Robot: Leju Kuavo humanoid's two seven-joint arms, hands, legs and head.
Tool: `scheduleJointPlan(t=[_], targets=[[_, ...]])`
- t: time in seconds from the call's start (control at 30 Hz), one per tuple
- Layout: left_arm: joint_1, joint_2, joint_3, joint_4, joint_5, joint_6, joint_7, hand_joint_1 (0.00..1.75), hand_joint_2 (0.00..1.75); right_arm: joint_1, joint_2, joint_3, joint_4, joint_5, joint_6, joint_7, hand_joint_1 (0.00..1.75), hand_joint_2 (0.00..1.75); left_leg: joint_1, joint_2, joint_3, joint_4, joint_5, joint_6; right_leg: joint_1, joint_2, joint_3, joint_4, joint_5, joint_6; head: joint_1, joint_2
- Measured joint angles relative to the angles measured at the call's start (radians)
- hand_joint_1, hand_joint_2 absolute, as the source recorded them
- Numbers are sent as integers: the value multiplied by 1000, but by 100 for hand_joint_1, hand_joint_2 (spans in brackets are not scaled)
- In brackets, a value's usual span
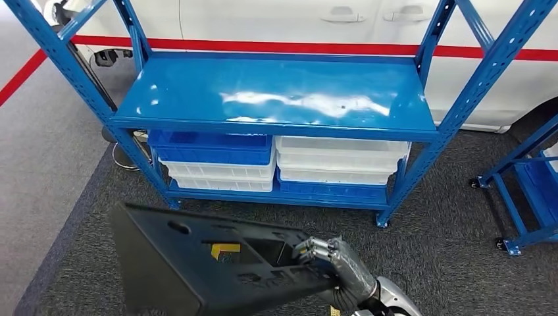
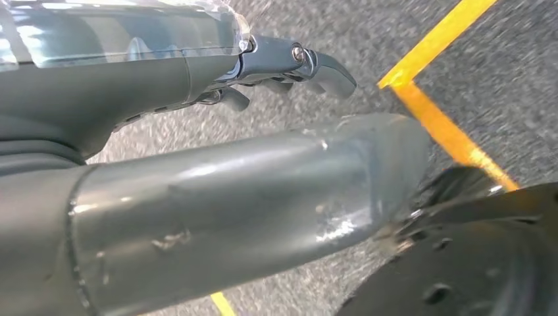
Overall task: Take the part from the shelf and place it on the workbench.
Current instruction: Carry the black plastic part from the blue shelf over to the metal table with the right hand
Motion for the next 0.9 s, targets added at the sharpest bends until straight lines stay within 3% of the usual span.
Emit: scheduleJointPlan(t=[0.03,0.1,0.17,0.23,0.3,0.33,0.43,0.47,0.5,0.53,0.57,0.63,0.67,0.7,0.77,0.8,0.83,0.9], targets=[[0,-1,5,0,4,4,3,0,0,22,0,-3,1,-8,8,-22,175,175,2,-1,23,0,27,-1,0,4,-19,4,10,4,0,0],[3,-3,16,0,12,14,7,0,0,64,0,-10,1,-46,42,-59,175,175,5,-22,115,-91,75,4,-2,14,-51,12,27,13,0,0],[11,-8,27,0,20,25,-1,0,0,108,0,-18,3,-126,99,-88,175,175,4,-56,224,-236,52,17,-2,26,-70,19,43,25,0,0],[20,-19,37,0,20,36,-14,0,0,156,0,-29,10,-192,129,-120,175,175,-1,-58,271,-311,21,29,-2,42,-75,19,61,37,0,0],[26,-33,39,0,13,47,-13,0,0,202,0,-39,20,-208,123,-141,175,175,0,-33,266,-319,32,43,-5,55,-80,22,69,48,0,0],[29,-39,39,0,9,52,-5,0,0,222,1,-43,26,-208,116,-143,175,175,1,-19,263,-321,40,51,-6,54,-90,40,52,51,0,0],[36,-54,43,0,8,67,26,0,0,270,2,-49,48,-204,96,-144,175,175,-2,23,244,-323,57,67,-8,39,-149,204,-66,55,0,0],[38,-57,44,0,7,70,35,0,0,283,2,-51,54,-204,91,-144,175,175,-4,36,238,-322,60,68,-8,36,-162,259,-96,56,0,0],[40,-61,45,1,7,72,41,0,0,295,2,-53,60,-205,86,-144,175,175,-6,49,231,-321,63,68,-9,33,-161,287,-107,58,0,0],[40,-64,46,1,6,73,45,0,0,305,2,-56,64,-206,82,-144,175,175,-7,61,226,-318,65,67,-9,29,-140,278,-101,58,0,0],[40,-68,46,1,5,72,47,0,0,313,2,-58,67,-208,78,-145,175,175,-7,72,223,-315,66,65,-8,21,-100,232,-82,57,0,0],[41,-75,48,2,5,67,44,0,0,324,2,-62,69,-211,74,-145,175,175,-11,93,219,-303,63,58,-3,-21,-7,100,-48,51,0,0],[42,-79,50,2,6,65,41,0,0,328,2,-63,70,-212,71,-146,175,175,-14,102,217,-298,60,53,0,-38,21,54,-42,45,0,0],[43,-82,53,2,6,64,39,0,0,332,2,-65,70,-211,66,-146,175,175,-17,110,216,-293,57,48,3,-49,34,30,-43,40,0,0],[41,-84,57,2,2,63,37,0,0,342,2,-67,71,-208,57,-147,175,175,-19,129,218,-291,55,39,5,-33,28,26,-43,29,-1,0],[40,-85,58,2,-1,64,37,0,0,347,2,-68,72,-208,56,-147,175,175,-17,129,219,-287,51,34,3,-24,26,23,-40,24,0,0],[40,-86,59,2,-2,64,37,0,0,350,2,-68,72,-208,55,-147,175,175,-15,109,214,-272,38,27,1,-14,24,20,-36,17,0,0],[44,-88,60,2,-5,65,37,0,0,351,0,-69,73,-208,55,-147,175,175,-9,50,176,-186,-18,14,-3,7,20,17,-29,6,-1,0]])
